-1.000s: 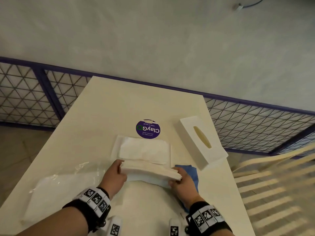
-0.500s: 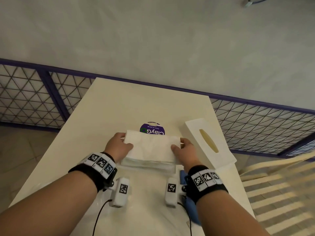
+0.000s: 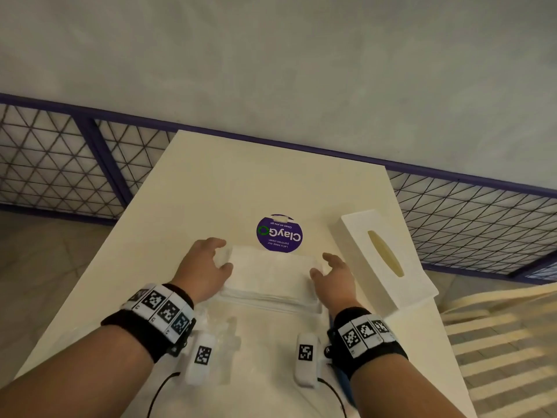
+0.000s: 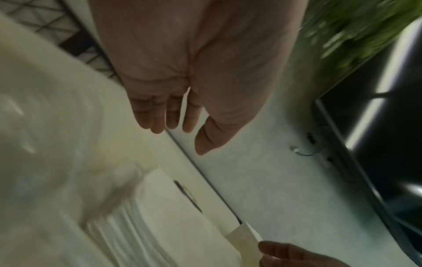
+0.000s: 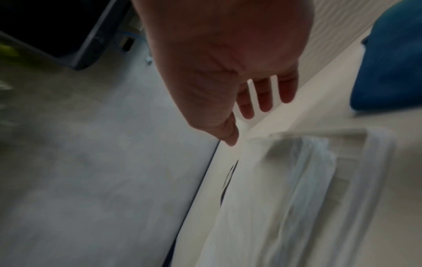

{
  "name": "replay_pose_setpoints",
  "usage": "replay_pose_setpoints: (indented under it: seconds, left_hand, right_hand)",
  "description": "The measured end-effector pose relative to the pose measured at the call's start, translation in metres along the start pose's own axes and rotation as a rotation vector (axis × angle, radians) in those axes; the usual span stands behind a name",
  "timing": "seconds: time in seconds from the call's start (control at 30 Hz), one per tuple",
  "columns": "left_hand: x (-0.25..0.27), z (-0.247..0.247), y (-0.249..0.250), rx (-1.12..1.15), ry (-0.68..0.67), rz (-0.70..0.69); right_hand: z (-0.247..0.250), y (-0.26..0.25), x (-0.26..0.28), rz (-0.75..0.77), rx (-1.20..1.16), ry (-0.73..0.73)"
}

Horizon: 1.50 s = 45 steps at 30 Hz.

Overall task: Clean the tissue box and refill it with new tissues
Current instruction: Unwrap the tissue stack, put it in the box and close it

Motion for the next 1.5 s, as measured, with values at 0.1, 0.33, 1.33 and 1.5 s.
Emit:
replay_pose_setpoints:
  seconds: [0.1, 0.33, 1.33, 1.5]
  left_hand:
    - [0.032, 0.020, -0.020, -0.076, 0.089, -0.052]
    - [0.106, 0.027, -0.103, -0.397, 0.142, 0.044]
    - [0.155, -0.019, -0.196, -0.617, 0.105, 0.074]
    - [0.153, -0.019, -0.197, -0.598, 0.095, 0.101]
  right_hand:
    - [-0.019, -0.015, 0.024, 0.205, 0.050, 0.032]
    - [-0.103, -0.057, 0.070, 0.541, 0.375, -0.437]
    - [-0.180, -0.109, 0.101, 0.379, 0.658, -0.790]
    - [-0.178, -0.104, 0.104, 0.261, 0.408, -0.745]
Point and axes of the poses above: each hand's wrist, its own x-axis away from the middle knuckle, its own z-axis out of the back of the hand, y = z × x, the point moved 1 cm from there along -x, towards the middle knuckle, and after that the axes turned 7 degrees about -y, right-handed, at the moved point
